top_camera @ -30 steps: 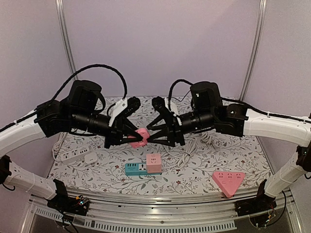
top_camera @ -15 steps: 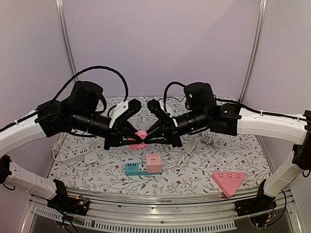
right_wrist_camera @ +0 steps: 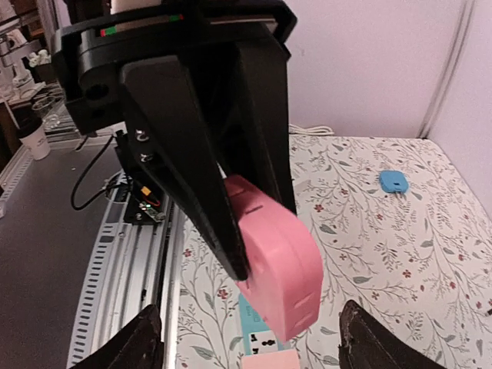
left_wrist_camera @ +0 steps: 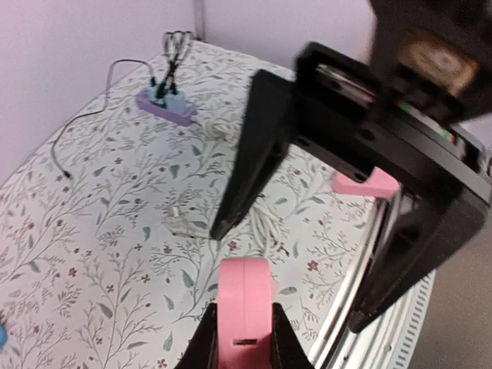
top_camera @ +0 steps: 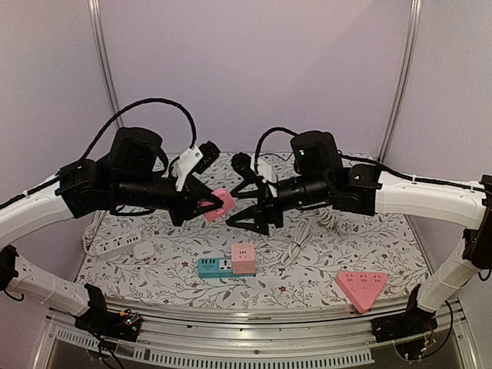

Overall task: Insert the plug
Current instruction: Adjust the plug.

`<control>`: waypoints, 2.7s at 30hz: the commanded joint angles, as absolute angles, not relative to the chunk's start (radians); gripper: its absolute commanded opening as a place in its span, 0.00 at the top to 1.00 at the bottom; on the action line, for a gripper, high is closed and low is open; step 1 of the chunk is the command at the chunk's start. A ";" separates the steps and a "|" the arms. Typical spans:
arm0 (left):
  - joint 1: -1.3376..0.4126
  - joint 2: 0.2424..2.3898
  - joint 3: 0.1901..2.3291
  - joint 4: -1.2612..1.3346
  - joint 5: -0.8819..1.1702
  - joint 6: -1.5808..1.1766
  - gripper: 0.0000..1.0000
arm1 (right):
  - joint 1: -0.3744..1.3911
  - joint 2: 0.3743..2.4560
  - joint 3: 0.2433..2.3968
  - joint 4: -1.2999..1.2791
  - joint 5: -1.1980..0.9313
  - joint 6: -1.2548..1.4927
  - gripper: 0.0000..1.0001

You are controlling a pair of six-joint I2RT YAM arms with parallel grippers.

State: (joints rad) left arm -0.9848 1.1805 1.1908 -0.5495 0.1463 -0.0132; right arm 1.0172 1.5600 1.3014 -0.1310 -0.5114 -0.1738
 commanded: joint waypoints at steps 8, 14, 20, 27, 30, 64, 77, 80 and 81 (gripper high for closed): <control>-0.997 1.154 1.026 -0.284 -0.486 -0.929 1.00 | 1.320 1.641 1.174 0.451 0.529 -0.499 0.05; -1.003 1.215 1.116 -0.435 -0.561 -1.097 1.00 | 1.331 1.821 1.268 0.672 0.618 -0.634 0.01; -1.002 1.242 1.126 -0.451 -0.506 -1.187 1.00 | 1.324 1.976 1.345 0.861 0.729 -0.728 0.12; -1.003 1.237 1.142 -0.475 -0.514 -1.221 1.00 | 1.287 2.049 1.387 0.907 0.772 -0.728 0.38; -1.002 1.235 1.139 -0.472 -0.509 -1.231 1.00 | 1.282 2.069 1.394 0.909 0.760 -0.749 0.41; -0.999 1.227 1.096 -0.373 -0.470 -1.125 0.36 | 1.259 2.008 1.324 0.864 0.728 -0.841 1.00; -0.993 0.946 0.918 -0.089 -0.397 -0.331 0.10 | 1.075 1.639 1.126 0.491 0.037 -0.193 1.00; -0.993 0.880 0.870 -0.075 -0.291 -0.146 0.16 | 1.007 1.542 1.067 0.492 -0.226 -0.062 1.00; -0.994 0.873 0.864 -0.079 -0.242 -0.099 0.17 | 1.003 1.523 1.053 0.492 -0.287 -0.038 1.00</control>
State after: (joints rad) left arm -0.9836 0.9154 0.9142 -0.1322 -0.4122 -0.4519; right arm 1.0508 1.6207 1.1107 0.5423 0.1143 -0.2958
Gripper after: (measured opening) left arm 0.854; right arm 0.154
